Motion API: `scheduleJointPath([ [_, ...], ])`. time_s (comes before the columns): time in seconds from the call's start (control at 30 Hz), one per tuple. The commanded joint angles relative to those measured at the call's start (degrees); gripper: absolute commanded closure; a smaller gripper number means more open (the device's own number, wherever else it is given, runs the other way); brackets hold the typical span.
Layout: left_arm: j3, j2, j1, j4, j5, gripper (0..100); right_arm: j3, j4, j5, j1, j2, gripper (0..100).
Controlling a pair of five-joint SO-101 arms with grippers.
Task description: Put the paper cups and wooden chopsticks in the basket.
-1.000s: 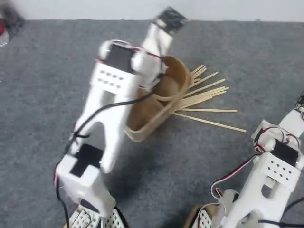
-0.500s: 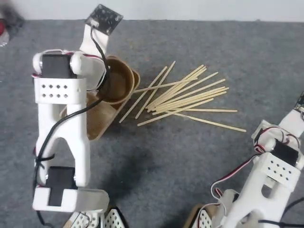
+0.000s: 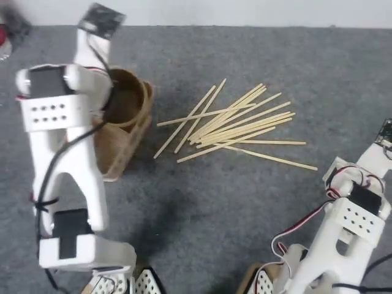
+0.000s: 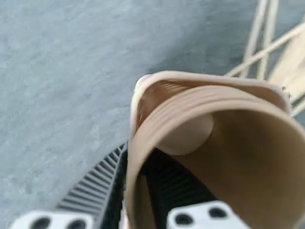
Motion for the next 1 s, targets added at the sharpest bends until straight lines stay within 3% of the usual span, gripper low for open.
scheduleJointPath([
  [0.0, -3.56, 1.85, -2.90, -1.49, -1.41, 99, -0.70, -0.92, 1.14, -1.89, -1.45, 99.2],
  [0.07, -3.56, 3.60, -2.64, -1.49, -1.41, 97, -0.70, -0.66, 1.23, -2.33, -1.45, 99.2],
  [0.23, -4.09, 5.80, -1.05, -1.58, -1.23, 78, -0.70, -0.48, 1.23, -2.33, -1.45, 99.2],
  [0.47, -11.03, 6.33, -0.97, -4.92, -1.41, 78, -0.70, -0.48, 1.23, -2.42, -1.45, 99.2],
  [0.83, -11.65, 9.05, -10.90, -11.08, -7.47, 78, -0.70, -0.48, 1.23, -2.51, -1.27, 99.2],
  [0.97, -14.11, 7.82, -10.81, -8.09, -9.14, 78, -0.70, -0.48, 1.23, -2.51, -1.36, 99.2],
])
